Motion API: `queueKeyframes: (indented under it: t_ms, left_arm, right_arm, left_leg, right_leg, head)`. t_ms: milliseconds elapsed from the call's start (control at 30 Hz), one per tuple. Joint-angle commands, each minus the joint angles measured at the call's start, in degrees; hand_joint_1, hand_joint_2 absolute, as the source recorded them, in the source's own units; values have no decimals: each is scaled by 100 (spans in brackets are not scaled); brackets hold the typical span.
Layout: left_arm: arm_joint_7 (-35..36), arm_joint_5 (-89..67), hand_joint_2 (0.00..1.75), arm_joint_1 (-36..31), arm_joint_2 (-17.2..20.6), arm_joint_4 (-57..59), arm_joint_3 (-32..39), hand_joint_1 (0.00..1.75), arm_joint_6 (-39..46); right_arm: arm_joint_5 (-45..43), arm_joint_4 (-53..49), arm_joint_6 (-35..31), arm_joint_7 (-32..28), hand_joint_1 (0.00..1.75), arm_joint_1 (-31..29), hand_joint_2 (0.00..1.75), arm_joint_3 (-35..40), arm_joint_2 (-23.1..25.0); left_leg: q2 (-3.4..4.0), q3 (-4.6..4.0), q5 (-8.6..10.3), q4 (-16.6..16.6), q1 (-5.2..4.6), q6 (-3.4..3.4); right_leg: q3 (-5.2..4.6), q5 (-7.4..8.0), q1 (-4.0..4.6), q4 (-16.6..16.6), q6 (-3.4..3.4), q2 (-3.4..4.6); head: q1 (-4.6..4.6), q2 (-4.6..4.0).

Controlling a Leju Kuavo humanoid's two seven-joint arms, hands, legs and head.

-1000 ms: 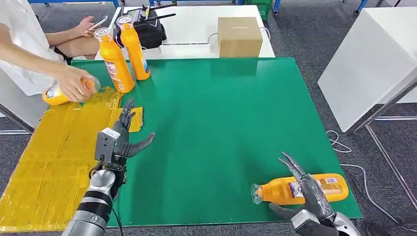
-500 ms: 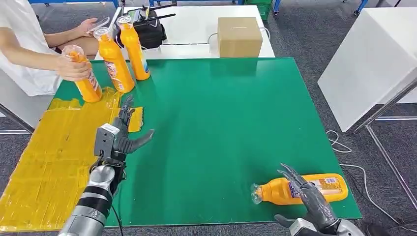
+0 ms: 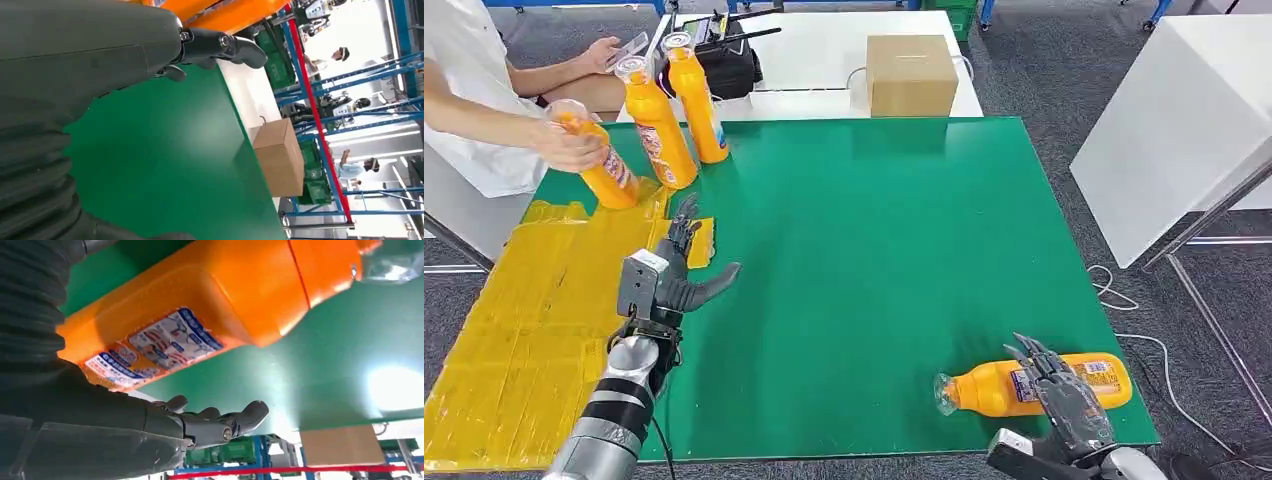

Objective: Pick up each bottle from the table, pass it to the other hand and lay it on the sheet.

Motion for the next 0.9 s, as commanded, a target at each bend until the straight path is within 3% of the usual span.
queueKeyframes:
  t_ms: [33, 433, 533, 567, 900]
  left_arm:
    - [103, 9, 175, -153, -20, 234, 52, 0, -37]
    - [173, 7, 175, -173, -60, 256, 14, 0, -84]
    - [184, 7, 175, -173, -73, 280, 10, 0, -89]
    - [186, 6, 175, -177, -76, 290, 8, 0, -90]
    - [200, 4, 175, -313, -93, 464, -36, 0, -112]
  right_arm:
    - [399, 879, -255, 304, 0, -445, 175, 133, 60]
    - [1123, 1456, -498, 667, 0, -849, 175, 8, 220]
    - [1240, 1614, -537, 734, 0, -1000, 175, -98, 213]
    - [1257, 1663, -538, 734, 0, -1051, 175, -133, 209]
    - [1281, 2167, -215, 744, 0, -1412, 175, -253, -53]
  left_leg:
    - [14, 38, -12, -9, 10, -7]
    - [5, 15, -4, -4, 6, -4]
    - [16, 53, -16, -10, 13, -9]
    - [10, 21, -5, -6, 5, -4]
    - [-1, 36, -4, -5, 3, -3]
  right_leg:
    - [38, -4, 12, -17, -8, 7]
    - [15, -1, 6, -9, -5, 2]
    - [52, -7, 14, -20, -11, 8]
    - [20, 0, 6, -10, -5, 5]
    - [38, -3, 4, -10, -5, -5]
  head:
    - [0, 0]
    - [2, 0]
    - [0, 0]
    - [0, 0]
    - [0, 0]
